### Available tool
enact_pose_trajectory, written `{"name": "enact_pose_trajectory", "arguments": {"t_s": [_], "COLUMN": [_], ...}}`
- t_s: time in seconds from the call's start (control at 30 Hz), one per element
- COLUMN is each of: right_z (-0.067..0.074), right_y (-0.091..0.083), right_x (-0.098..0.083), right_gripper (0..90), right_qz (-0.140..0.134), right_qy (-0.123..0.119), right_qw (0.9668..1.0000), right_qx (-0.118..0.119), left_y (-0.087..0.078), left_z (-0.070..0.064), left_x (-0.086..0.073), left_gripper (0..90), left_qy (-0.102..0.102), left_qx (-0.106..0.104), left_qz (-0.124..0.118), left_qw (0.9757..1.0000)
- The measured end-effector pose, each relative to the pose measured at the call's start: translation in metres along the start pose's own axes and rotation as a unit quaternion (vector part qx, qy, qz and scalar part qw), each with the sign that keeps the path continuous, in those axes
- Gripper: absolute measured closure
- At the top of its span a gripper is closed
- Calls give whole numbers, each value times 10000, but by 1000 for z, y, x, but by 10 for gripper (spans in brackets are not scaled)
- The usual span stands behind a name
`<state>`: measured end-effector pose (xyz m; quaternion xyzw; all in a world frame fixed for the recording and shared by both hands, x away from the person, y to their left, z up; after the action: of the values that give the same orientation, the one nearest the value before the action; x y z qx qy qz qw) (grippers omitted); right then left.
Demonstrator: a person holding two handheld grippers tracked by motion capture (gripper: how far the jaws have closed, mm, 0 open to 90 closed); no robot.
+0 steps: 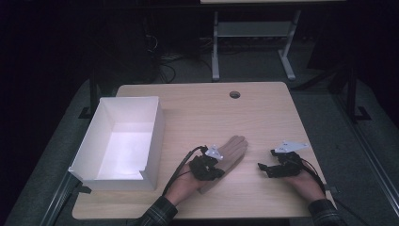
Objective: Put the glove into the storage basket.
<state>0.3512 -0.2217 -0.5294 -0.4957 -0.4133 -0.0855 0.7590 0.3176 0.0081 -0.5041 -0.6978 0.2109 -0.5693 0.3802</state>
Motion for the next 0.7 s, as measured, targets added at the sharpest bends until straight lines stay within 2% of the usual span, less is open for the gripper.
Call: {"name": "enact_pose_trajectory", "arguments": {"t_s": [0.1,0.13,0.2,0.23,0.27,0.3,0.37,0.43,0.47,0.57,0.63,0.7], "right_z": [0,0,0,0,0,0,0,0,0,0,0,0], "right_y": [0,0,0,0,0,0,0,0,0,0,1,1], "right_x": [0,0,0,0,0,0,0,0,0,0,0,0], "right_gripper": [194,193,192,191,191,191,191,190,189,189,188,188], "right_qz": [1,1,4,5,4,5,4,2,-1,-2,-4,-1], "right_qy": [0,-6,-7,-9,-11,-11,-13,-8,-9,-1,-3,-1], "right_qw": [10000,10000,10000,10000,10000,10000,10000,10000,10000,10000,10000,10000], "right_qx": [0,1,2,4,4,4,4,1,-5,-6,-13,-13], "left_y": [-7,-10,-13,-19,-19,-26,-32,-34,-35,-32,-21,-17], "left_z": [3,4,5,7,7,13,19,23,30,37,43,44], "left_x": [-5,-2,0,7,7,11,15,15,17,17,16,15], "left_gripper": [890,862,827,759,710,668,599,533,502,389,280,182], "left_qy": [-4,-36,20,22,22,45,8,55,65,-3,-11,-77], "left_qx": [39,74,115,173,173,332,500,531,636,619,592,549], "left_qz": [20,-82,-91,-216,-216,-266,-385,-338,-324,-345,-183,-154], "left_qw": [10000,9999,9999,9996,9996,9991,9980,9980,9974,9975,9981,9983]}}
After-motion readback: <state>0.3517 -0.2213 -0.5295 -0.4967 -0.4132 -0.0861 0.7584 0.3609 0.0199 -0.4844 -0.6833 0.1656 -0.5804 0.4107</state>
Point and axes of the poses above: each handheld gripper's, and its own axes: y roughly forward along the jaws, x roughly out of its top, z roughly to its left, the point moved 7 cm from there along y, roughly forward along the jaws, and after that the axes turned 10 degrees about y, right-handed, at the moved point
